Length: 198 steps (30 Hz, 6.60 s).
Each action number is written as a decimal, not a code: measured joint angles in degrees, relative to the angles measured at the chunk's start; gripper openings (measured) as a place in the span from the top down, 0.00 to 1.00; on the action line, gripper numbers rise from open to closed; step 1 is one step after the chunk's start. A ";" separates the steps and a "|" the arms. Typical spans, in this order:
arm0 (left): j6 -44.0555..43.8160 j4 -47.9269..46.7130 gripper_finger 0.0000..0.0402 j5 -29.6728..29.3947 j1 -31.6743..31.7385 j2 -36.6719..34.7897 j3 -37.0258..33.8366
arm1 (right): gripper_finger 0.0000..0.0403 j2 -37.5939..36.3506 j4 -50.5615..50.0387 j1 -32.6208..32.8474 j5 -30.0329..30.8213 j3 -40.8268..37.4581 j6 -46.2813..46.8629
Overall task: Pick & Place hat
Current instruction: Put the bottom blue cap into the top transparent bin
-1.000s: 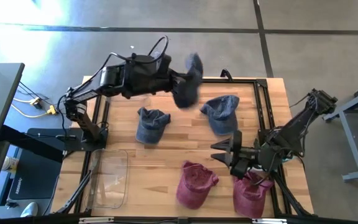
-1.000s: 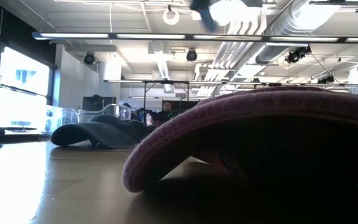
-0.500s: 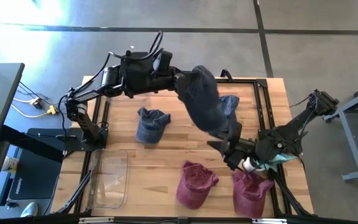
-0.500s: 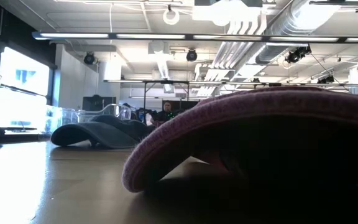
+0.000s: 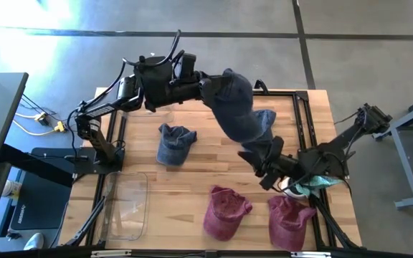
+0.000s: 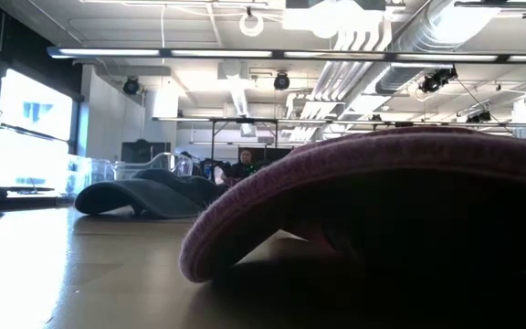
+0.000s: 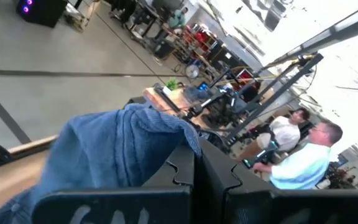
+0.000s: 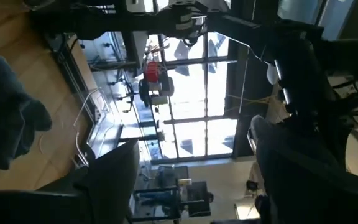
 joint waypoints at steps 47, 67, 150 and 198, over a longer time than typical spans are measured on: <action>9.02 -7.13 1.00 7.31 -1.13 0.39 0.00 | 0.95 0.10 9.80 -5.99 14.16 0.00 11.68; 14.80 -43.44 0.79 17.58 4.94 -0.44 0.07 | 0.99 1.22 -45.59 -17.88 -49.32 9.83 110.58; 19.78 -15.24 0.38 13.31 -1.01 -7.82 -40.19 | 0.98 19.12 -45.62 -52.04 -91.69 10.27 93.90; -15.82 17.17 1.00 37.63 17.03 -2.75 -60.04 | 0.78 -9.26 -64.08 -20.31 -55.54 10.27 106.29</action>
